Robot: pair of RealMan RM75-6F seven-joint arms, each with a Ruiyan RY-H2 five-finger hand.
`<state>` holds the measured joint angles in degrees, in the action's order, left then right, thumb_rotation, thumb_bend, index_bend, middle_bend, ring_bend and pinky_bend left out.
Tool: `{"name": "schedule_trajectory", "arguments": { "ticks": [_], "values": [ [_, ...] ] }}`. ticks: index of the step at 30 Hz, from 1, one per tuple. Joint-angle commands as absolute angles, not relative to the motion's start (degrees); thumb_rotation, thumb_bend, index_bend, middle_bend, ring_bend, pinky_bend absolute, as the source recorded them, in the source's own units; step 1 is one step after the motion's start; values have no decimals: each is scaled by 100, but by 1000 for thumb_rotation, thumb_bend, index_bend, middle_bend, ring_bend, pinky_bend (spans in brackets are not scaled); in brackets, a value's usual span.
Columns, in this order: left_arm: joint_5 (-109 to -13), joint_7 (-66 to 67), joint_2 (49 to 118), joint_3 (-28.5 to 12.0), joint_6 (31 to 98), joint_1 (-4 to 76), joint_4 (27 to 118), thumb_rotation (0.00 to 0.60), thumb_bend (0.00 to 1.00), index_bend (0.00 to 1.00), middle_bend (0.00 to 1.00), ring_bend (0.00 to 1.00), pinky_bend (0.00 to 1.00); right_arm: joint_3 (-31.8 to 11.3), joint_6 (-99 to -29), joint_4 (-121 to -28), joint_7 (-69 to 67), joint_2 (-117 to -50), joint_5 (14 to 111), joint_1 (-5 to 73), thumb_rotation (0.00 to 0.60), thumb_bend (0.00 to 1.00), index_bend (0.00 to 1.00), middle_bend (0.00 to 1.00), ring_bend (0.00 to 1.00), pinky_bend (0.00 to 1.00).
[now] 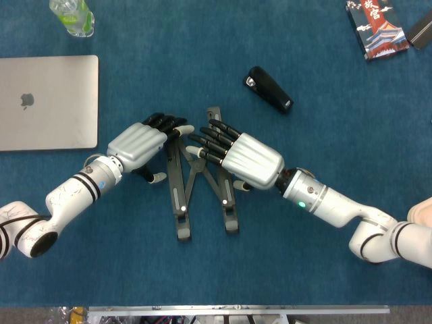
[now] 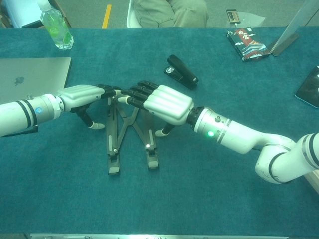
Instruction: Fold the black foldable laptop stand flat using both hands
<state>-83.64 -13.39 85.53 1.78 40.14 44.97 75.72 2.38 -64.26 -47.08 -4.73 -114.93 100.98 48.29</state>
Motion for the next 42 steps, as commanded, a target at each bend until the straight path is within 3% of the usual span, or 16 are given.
{"name": "schedule_trajectory", "arguments": {
  "ticks": [1,42],
  "values": [
    [-8374,-1361,8548,185,4016,4498,7571,600,295,16,0,0,0,240,-6434,-4683,-486,-11513,10093,4836,600,88,0,0,0,48],
    [-8573,-1656,8634,293,4304,4357,7219,600,293,2,0,0,0,219,-6463,-4703,-547,-11538,10018,4897,600,87,0,0,0,48]
  ]
}}
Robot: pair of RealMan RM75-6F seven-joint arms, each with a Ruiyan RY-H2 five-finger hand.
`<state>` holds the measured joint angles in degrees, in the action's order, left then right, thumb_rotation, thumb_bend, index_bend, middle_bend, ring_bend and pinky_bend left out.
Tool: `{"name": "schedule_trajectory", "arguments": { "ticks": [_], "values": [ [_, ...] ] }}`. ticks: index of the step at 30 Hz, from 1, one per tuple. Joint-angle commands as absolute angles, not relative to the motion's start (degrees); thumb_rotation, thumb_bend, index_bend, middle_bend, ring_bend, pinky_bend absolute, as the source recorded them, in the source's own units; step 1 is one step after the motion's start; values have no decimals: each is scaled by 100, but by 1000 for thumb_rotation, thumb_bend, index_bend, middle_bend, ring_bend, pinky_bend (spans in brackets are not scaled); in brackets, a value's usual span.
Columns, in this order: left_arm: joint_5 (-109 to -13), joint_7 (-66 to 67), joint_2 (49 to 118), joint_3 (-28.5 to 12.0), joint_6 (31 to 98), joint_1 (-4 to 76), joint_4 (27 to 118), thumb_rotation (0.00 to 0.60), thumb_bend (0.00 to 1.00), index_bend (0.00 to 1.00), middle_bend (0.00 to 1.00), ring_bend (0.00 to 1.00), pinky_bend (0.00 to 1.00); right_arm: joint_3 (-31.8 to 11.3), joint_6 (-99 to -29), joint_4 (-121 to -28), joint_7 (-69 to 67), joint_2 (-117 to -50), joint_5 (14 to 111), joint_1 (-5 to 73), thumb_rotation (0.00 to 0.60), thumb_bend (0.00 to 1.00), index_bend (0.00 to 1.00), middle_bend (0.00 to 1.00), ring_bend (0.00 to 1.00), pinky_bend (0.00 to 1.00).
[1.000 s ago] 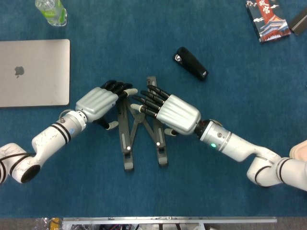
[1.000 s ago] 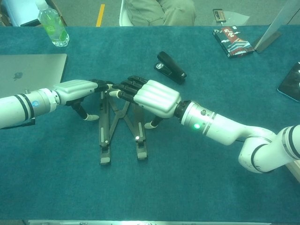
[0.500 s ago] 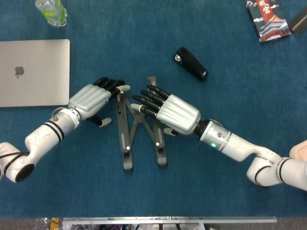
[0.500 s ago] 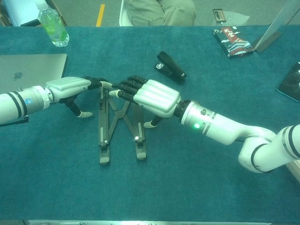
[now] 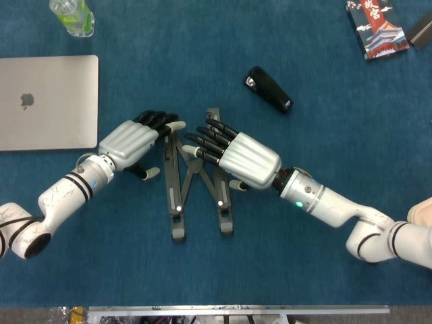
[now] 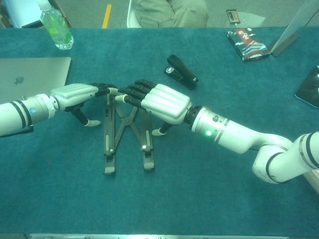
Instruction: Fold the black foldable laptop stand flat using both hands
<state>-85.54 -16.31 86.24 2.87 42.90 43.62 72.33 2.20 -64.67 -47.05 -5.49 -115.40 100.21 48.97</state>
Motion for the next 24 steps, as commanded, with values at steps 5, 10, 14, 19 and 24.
{"name": "schedule_trajectory", "arguments": {
  "ticks": [5,10,14,19,24],
  "values": [
    [-8625,-1724,8665,306,4359,4344,7204,600,293,0,0,0,0,208,-6457,-4687,-556,-11543,10000,4901,600,87,0,0,0,48],
    [-8659,-1778,8730,318,4371,4349,7169,600,293,0,0,0,0,201,-6449,-4643,-566,-11571,9991,4911,600,87,0,0,0,49],
    [-8663,-1814,8763,310,4376,4356,7149,600,293,0,0,0,0,186,-6448,-4605,-581,-11598,9976,4918,600,87,0,0,0,48],
    [-8680,-1855,8773,305,4393,4365,7164,600,293,0,0,0,0,177,-6450,-4543,-613,-11652,9970,4932,600,87,0,0,0,48],
    [-8697,-1894,8769,309,4417,4366,7206,600,293,0,0,0,0,177,-6453,-4459,-627,-11719,9969,4942,600,87,0,0,0,48]
  ]
}}
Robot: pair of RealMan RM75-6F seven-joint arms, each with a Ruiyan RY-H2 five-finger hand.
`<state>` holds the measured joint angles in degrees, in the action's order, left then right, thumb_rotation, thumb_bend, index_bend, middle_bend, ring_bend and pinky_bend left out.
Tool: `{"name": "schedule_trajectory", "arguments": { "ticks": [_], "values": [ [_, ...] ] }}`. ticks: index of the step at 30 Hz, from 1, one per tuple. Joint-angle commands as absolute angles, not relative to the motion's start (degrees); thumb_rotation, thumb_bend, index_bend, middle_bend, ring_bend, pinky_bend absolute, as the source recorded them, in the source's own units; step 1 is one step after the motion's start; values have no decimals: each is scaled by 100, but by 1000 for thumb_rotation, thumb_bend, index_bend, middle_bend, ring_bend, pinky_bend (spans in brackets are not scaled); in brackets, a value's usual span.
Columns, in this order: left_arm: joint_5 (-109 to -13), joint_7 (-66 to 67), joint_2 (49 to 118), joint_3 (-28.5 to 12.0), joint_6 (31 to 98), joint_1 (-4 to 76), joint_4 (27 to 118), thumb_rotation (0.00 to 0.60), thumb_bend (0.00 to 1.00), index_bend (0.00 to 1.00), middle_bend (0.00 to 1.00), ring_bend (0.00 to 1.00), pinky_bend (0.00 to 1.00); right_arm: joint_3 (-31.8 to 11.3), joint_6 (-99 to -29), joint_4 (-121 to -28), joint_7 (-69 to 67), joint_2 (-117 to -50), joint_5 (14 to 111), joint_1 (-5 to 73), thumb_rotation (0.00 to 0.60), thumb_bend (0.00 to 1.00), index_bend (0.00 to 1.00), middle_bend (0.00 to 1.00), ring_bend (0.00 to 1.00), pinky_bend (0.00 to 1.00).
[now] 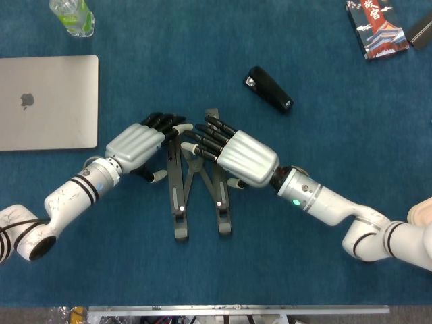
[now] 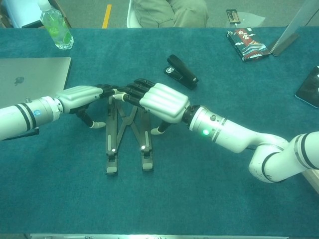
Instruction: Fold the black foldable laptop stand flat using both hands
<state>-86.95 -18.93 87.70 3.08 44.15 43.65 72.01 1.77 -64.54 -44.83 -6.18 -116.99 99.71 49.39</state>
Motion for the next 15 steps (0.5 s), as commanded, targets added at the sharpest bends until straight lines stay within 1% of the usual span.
{"name": "schedule_trajectory", "arguments": {
  "ticks": [1,15],
  "values": [
    [-8696,-1899,8770,310,4417,4366,7210,600,293,0,0,0,0,173,-6456,-4444,-630,-11731,9966,4944,600,86,0,0,0,48],
    [-8684,-1958,8741,301,4415,4385,7373,600,293,0,0,0,0,53,-6475,-4206,-694,-11935,9869,4986,600,86,0,0,0,49]
  ]
}}
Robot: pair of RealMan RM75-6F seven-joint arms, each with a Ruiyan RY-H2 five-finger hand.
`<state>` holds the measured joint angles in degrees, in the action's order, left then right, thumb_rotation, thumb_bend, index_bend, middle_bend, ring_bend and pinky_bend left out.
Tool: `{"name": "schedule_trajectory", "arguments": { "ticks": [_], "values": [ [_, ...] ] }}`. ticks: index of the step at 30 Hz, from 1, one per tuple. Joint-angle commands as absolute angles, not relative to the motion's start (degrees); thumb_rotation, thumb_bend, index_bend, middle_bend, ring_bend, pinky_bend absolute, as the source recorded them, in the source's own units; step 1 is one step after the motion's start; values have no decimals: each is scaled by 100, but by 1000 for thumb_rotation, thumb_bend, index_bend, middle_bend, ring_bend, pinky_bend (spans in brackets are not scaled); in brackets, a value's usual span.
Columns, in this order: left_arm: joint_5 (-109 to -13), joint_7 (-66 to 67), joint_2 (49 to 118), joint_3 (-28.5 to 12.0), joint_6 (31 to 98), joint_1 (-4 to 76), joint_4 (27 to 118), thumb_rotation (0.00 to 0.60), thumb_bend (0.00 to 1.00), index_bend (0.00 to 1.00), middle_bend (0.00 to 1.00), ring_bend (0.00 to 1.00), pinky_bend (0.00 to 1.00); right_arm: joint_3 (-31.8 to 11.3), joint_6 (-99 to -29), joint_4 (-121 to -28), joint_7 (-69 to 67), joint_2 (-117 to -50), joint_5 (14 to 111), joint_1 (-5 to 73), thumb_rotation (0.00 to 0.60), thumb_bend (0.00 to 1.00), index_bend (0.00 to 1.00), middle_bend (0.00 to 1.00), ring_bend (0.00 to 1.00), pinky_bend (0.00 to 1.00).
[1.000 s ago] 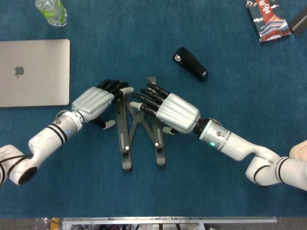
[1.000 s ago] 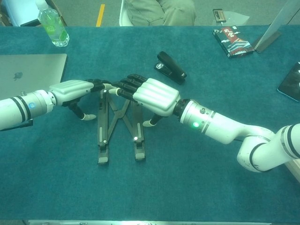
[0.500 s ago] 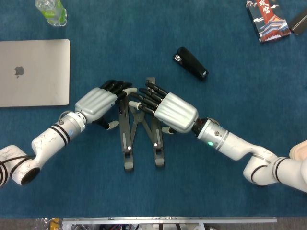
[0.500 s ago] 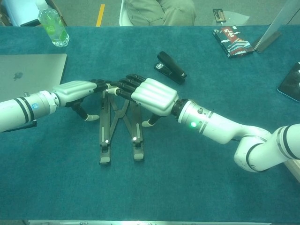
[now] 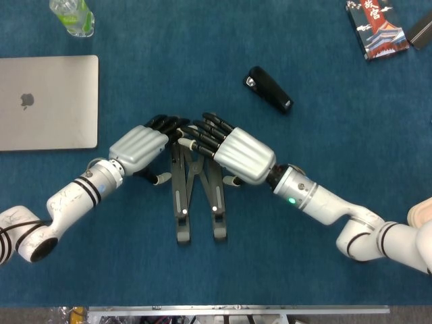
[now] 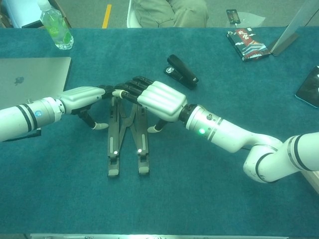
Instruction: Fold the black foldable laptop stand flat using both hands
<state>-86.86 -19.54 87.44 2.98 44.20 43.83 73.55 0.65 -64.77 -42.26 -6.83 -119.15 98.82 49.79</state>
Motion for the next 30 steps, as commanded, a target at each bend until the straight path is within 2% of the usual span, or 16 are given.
{"name": "schedule_trajectory", "arguments": {
  "ticks": [1,20,30],
  "values": [
    [-8687,-1957,8738,305,4411,4388,7390,600,293,0,0,0,0,48,-6477,-4192,-700,-11950,9865,4989,600,86,0,0,0,48],
    [-8621,-1895,8558,297,4385,4398,7629,600,293,0,0,0,0,-60,-6546,-3989,-728,-12099,9773,5034,600,85,0,0,0,48],
    [-8746,-1636,8171,310,4637,4345,7815,600,293,0,0,0,0,-62,-6749,-4667,-757,-11548,9755,4921,600,85,0,0,0,49]
  ]
}}
